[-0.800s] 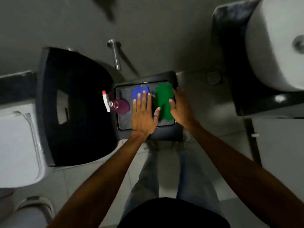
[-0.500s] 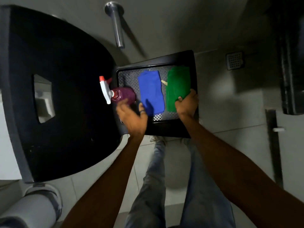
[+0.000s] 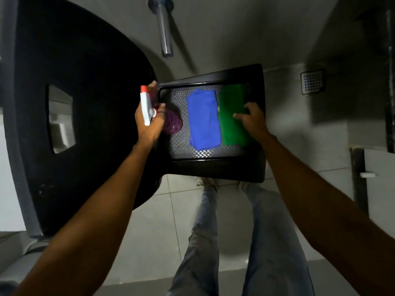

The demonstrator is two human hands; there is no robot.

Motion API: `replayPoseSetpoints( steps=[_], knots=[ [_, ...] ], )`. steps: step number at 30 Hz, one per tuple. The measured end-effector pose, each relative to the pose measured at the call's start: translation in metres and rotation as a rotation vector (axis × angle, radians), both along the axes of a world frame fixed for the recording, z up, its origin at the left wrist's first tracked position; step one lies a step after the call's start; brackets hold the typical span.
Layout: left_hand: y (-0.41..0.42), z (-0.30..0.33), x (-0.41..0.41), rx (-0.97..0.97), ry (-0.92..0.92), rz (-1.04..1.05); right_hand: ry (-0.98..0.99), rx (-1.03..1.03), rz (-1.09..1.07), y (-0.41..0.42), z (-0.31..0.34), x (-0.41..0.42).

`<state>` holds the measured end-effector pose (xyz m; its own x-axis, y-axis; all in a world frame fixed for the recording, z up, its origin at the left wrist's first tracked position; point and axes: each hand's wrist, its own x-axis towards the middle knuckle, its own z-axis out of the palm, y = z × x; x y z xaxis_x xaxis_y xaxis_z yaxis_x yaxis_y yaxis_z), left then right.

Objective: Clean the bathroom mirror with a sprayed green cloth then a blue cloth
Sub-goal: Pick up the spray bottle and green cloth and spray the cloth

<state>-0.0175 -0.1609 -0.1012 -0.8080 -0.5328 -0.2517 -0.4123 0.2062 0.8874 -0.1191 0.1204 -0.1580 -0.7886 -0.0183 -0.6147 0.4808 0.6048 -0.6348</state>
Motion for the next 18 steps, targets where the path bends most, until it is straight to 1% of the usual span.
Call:
replayPoseSetpoints(
  steps=[2,3,5,8,11,14,16,18],
  knots=[
    [0.007,0.012,-0.006,0.059,0.026,-0.021,-0.194,-0.411,-0.187,-0.002,0.026,-0.006],
    [0.013,0.021,-0.009,0.072,0.047,-0.048,-0.259,-0.591,-0.270,-0.003,0.043,-0.007],
    [0.025,0.041,-0.014,0.107,0.066,-0.117,-0.333,-0.812,-0.375,-0.005,0.078,-0.010],
    [0.043,0.095,-0.024,0.167,0.086,-0.188,-0.320,-0.952,-0.465,-0.004,0.146,-0.014],
    [0.064,0.171,-0.038,0.176,0.180,-0.273,-0.274,-1.082,-0.476,0.000,0.225,-0.022],
    [0.080,0.251,-0.057,0.195,0.291,-0.349,-0.195,-1.201,-0.408,0.003,0.302,-0.033],
    [0.091,0.305,-0.069,0.187,0.392,-0.396,-0.132,-1.283,-0.340,0.006,0.348,-0.043],
    [0.100,0.352,-0.077,0.171,0.454,-0.413,-0.092,-1.355,-0.316,0.009,0.395,-0.052]
  ],
)
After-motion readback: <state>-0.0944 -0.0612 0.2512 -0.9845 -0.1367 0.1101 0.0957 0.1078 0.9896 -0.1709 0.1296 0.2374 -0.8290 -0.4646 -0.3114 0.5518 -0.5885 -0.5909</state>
